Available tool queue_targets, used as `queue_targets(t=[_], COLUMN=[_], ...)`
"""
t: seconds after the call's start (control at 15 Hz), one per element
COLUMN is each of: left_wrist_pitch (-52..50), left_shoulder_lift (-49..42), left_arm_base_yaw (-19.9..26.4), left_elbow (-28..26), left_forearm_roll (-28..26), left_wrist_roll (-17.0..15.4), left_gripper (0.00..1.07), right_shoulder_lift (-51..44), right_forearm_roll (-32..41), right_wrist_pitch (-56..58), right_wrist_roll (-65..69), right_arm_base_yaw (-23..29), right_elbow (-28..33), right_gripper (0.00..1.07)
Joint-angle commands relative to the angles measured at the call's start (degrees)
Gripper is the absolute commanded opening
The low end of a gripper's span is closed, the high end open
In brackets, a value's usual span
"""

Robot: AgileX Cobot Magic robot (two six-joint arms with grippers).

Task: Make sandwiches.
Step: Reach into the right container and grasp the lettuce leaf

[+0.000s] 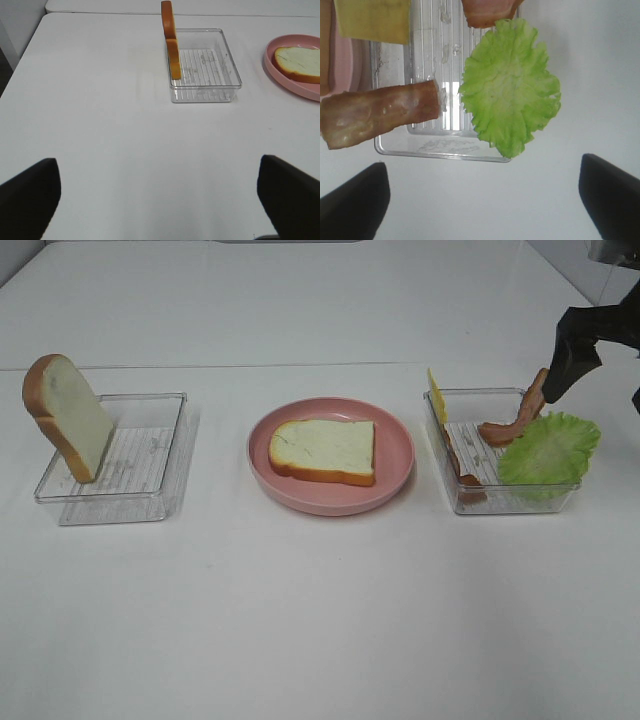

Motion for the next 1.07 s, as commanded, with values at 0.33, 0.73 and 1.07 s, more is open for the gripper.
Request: queue_targets(t=[0.33,0.73,1.07], left_wrist_pitch=[-0.29,-0.29,-0.29], left_shoulder_lift=[-0.97,-0.97,-0.97], left_arm_base_yaw=[0.17,0.17,0.17], left_elbow=[0.06,0.06,0.06], left_forearm_roll=[-0.06,-0.06,-0.06], left_wrist_roll=[0.11,0.11,0.11], left_gripper=[1.01,1.01,1.01], right_shoulder_lift=[7.45,13.92,14.55], right_forearm_roll=[6.59,8.54,9.17], right_wrist_pitch=[-3.61,-6.19,-6.82], right_wrist_roll=[-5.96,-6.93,-6.99], right_arm_base_yaw=[-5.67,-5.67,-5.67], right_elbow=[-0.69,-2.41,-2.41], right_gripper=[0.99,0.89,0.47])
